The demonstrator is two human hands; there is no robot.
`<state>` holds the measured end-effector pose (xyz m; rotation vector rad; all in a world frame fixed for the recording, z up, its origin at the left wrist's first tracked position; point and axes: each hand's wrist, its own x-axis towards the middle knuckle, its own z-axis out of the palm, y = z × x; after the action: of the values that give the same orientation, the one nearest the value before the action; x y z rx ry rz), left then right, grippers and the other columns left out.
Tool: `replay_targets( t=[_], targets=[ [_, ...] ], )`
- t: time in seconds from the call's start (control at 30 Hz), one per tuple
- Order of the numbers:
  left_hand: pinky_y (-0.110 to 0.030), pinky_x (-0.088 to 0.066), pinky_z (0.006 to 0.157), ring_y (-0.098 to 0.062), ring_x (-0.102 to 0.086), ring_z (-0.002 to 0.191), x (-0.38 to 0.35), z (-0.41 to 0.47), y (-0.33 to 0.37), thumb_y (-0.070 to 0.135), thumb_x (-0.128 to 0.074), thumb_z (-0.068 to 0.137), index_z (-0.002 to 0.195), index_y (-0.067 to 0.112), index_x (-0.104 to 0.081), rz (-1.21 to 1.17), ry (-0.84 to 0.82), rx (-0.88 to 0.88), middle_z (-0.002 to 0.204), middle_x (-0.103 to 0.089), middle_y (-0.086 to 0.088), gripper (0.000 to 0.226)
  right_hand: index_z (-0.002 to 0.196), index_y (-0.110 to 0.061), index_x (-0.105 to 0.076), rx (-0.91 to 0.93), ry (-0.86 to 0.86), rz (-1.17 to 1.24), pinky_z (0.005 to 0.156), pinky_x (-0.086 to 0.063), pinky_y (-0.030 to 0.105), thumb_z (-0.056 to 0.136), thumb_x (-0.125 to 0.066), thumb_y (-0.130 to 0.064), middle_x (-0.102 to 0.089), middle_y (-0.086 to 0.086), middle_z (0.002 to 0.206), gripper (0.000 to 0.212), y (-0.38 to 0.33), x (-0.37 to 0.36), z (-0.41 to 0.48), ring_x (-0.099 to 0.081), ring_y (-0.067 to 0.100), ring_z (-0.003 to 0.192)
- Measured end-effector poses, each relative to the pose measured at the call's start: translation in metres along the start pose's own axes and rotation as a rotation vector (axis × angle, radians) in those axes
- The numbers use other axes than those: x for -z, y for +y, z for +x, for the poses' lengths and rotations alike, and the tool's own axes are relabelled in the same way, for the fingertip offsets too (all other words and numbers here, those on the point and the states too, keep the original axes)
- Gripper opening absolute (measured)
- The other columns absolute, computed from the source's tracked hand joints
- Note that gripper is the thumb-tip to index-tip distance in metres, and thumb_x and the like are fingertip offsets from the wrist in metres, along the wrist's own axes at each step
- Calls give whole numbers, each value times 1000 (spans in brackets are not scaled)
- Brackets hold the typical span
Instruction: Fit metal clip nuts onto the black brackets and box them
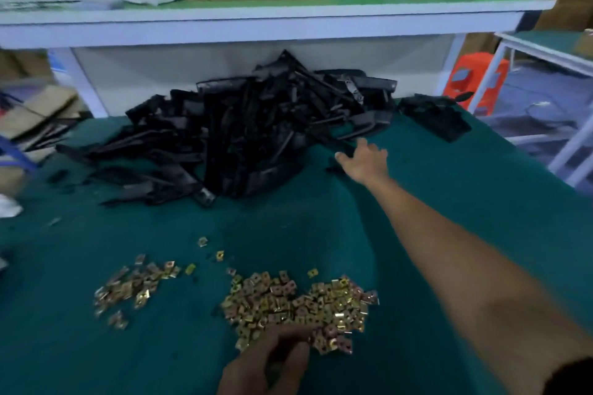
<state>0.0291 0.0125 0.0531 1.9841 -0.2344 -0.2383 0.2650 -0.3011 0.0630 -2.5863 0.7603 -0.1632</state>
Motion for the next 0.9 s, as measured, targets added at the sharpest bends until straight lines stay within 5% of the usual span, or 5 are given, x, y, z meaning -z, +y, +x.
replay_targets(
  t=[0.3, 0.5, 0.6, 0.77, 0.9],
  targets=[
    [-16, -40, 82, -4, -52, 103, 4, 78, -4, 29, -46, 106, 119, 30, -67, 501, 42, -348, 112, -66, 14, 25, 94, -7, -55, -87, 4, 45, 80, -46, 39, 99, -50, -32, -62, 18, 115, 26, 4, -2, -11, -58, 37, 105],
    [-26, -51, 84, -13, -54, 110, -26, 114, -7, 32, -49, 104, 116, 27, -69, 771, -53, -371, 115, -64, 6, 24, 108, -10, -66, -237, -19, 1059, 87, -49, 34, 103, -59, -24, -68, 12, 120, 16, 42, 21, -97, -64, 26, 109],
    [-24, -46, 82, -13, -53, 108, -30, 117, -10, 30, -52, 102, 111, 24, -67, 763, -64, -376, 111, -64, 6, 18, 132, -19, -63, -194, -136, 1422, 86, -57, 31, 104, -56, -31, -70, 6, 120, 32, 52, 24, -162, -69, 17, 104],
    [-25, -44, 80, -13, -58, 104, -26, 102, -1, 25, -48, 105, 116, 21, -55, 580, -87, -304, 108, -64, 6, 15, 130, -40, -66, -107, -203, 1425, 45, -40, 23, 94, -53, -52, -65, -6, 80, 40, 50, 13, -257, -47, 10, 52],
    [-6, -41, 82, 13, -57, 104, -9, 66, 5, 26, -50, 104, 117, 38, -64, 211, -76, -220, 110, -65, 31, 22, 125, -35, -69, -112, -183, 1600, 38, -40, 24, 89, -64, -38, -63, 2, 77, 36, 43, -4, -296, -51, 13, 48]
  ],
)
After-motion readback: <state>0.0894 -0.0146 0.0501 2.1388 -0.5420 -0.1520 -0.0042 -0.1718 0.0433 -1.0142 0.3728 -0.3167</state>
